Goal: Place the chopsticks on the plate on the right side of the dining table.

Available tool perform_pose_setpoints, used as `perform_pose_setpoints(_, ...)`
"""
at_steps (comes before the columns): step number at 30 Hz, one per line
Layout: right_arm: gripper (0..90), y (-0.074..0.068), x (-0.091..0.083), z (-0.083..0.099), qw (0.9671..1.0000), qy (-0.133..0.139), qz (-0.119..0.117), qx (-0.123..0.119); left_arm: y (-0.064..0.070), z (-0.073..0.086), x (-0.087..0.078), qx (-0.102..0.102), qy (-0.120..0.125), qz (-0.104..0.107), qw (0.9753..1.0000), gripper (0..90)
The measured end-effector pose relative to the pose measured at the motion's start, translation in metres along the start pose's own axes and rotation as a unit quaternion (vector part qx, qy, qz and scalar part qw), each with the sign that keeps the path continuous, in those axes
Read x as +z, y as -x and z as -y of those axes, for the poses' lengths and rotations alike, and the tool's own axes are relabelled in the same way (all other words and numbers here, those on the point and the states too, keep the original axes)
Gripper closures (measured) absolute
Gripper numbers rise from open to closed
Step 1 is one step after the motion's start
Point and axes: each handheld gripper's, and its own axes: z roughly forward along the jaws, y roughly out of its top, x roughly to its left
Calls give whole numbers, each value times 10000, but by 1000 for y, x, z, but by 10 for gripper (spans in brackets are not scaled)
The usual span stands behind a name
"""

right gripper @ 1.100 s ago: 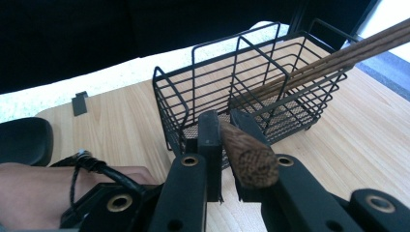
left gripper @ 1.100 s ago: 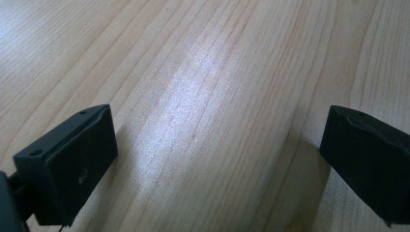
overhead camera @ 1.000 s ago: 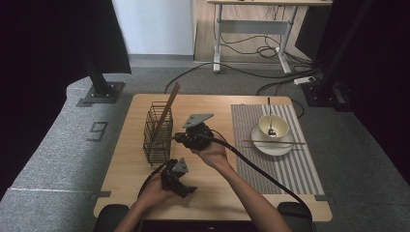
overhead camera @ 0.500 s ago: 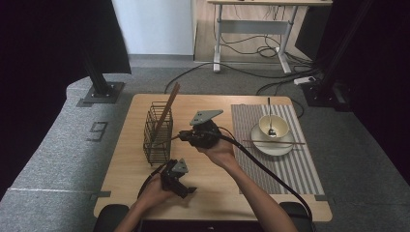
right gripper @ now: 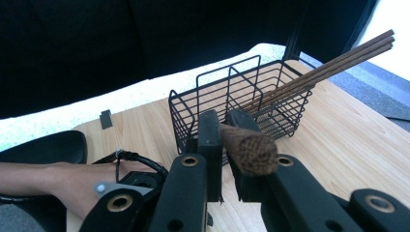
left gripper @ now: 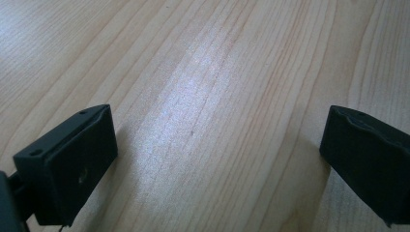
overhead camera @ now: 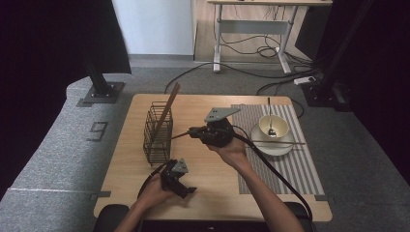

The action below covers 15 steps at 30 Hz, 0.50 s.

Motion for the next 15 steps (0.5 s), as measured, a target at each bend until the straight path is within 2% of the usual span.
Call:
perform_pose_setpoints(7,825,3,-20,-1,10000,83,13,3,0,0,0,-1,2,3,10000,0)
perform_pose_setpoints(15,825,1,-43,-1,9999,20,129,-107,0,0,0,-1,4,-1,10000,0)
